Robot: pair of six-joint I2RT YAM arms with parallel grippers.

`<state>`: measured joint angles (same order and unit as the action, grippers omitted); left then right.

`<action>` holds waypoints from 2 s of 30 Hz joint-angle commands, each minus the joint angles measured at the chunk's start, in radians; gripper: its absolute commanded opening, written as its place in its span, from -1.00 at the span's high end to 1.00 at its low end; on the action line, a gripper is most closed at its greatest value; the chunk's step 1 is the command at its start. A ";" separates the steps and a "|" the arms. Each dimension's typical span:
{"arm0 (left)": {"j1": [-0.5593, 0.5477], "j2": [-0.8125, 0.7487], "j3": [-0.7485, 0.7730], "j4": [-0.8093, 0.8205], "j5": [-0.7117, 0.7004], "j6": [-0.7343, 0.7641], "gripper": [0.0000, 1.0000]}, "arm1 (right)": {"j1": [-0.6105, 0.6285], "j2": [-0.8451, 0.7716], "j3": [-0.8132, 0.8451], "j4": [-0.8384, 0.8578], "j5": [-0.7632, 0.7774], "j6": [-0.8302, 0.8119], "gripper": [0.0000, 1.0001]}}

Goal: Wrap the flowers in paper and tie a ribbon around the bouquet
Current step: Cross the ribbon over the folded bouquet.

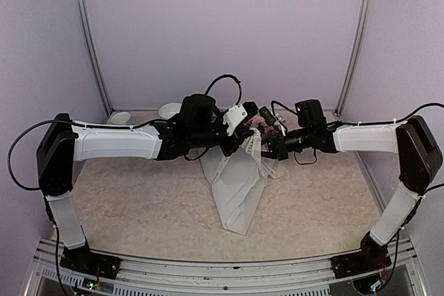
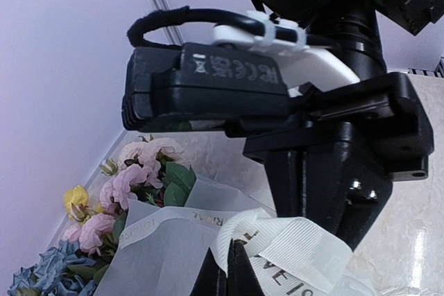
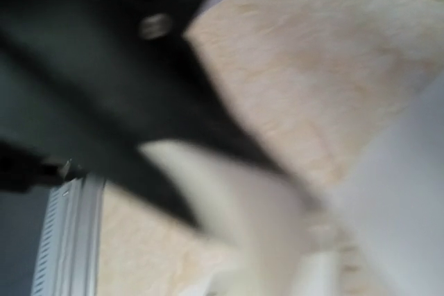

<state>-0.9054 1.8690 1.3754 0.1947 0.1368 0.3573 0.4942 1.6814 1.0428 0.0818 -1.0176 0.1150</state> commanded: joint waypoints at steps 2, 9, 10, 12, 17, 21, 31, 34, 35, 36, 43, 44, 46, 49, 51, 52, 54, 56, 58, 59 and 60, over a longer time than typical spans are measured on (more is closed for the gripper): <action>0.010 0.023 0.015 -0.004 -0.015 0.008 1.00 | 0.013 -0.054 -0.041 0.027 -0.077 -0.016 0.99; 0.008 -0.007 -0.028 0.075 0.020 -0.022 1.00 | 0.033 0.021 -0.035 0.165 -0.122 0.087 0.97; 0.008 -0.016 -0.039 0.094 0.011 -0.022 1.00 | 0.038 0.037 -0.031 0.166 -0.129 0.093 0.97; 0.008 -0.030 -0.061 0.129 -0.021 -0.020 1.00 | 0.050 0.062 -0.024 0.159 -0.131 0.088 0.96; 0.021 -0.052 -0.108 0.178 -0.012 -0.046 1.00 | 0.081 0.124 -0.028 0.121 -0.123 0.073 0.96; 0.030 -0.072 -0.129 0.206 0.016 -0.084 1.00 | 0.089 0.143 -0.059 0.105 -0.068 0.059 0.97; 0.039 -0.009 -0.134 0.151 -0.039 -0.144 1.00 | 0.054 0.106 -0.080 -0.001 0.169 0.046 0.93; 0.039 0.022 -0.155 0.154 -0.059 -0.160 1.00 | 0.005 0.067 -0.091 0.012 0.234 0.103 0.89; 0.039 0.033 -0.155 0.152 -0.067 -0.161 1.00 | -0.003 0.060 -0.088 0.004 0.268 0.112 0.88; 0.039 0.043 -0.153 0.150 -0.073 -0.166 1.00 | -0.012 0.052 -0.083 -0.007 0.303 0.120 0.88; 0.044 0.083 -0.129 0.153 -0.080 -0.170 1.00 | -0.079 0.006 -0.021 -0.183 0.694 0.208 0.86; 0.045 0.089 -0.123 0.150 -0.079 -0.169 1.00 | -0.084 -0.005 -0.012 -0.211 0.754 0.216 0.87; 0.048 0.102 -0.111 0.143 -0.081 -0.171 1.00 | -0.076 -0.044 -0.012 -0.211 0.789 0.211 0.84; 0.055 0.111 -0.114 0.143 -0.076 -0.181 1.00 | 0.005 -0.117 -0.043 -0.145 0.798 0.167 0.67; 0.060 0.111 -0.122 0.152 -0.073 -0.189 1.00 | 0.089 -0.140 -0.073 -0.078 0.805 0.150 0.61; 0.063 0.111 -0.124 0.154 -0.069 -0.194 1.00 | 0.123 -0.140 -0.092 -0.029 0.783 0.152 0.56; 0.066 0.111 -0.126 0.157 -0.065 -0.203 1.00 | 0.186 -0.120 -0.129 0.091 0.768 0.196 0.45; 0.067 0.111 -0.130 0.161 -0.062 -0.207 1.00 | 0.219 -0.077 -0.135 0.156 0.768 0.238 0.22; 0.068 0.110 -0.131 0.160 -0.058 -0.209 1.00 | 0.239 -0.024 -0.118 0.186 0.787 0.272 0.01; 0.069 0.110 -0.133 0.160 -0.056 -0.211 1.00 | 0.246 0.001 -0.108 0.200 0.783 0.281 -0.06; 0.069 0.110 -0.134 0.159 -0.055 -0.212 1.00 | 0.252 0.020 -0.099 0.212 0.786 0.287 -0.08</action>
<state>-0.8398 1.9705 1.2434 0.3298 0.0673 0.1623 0.7368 1.6169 0.9371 0.1810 -0.2626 0.3428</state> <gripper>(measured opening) 0.006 0.512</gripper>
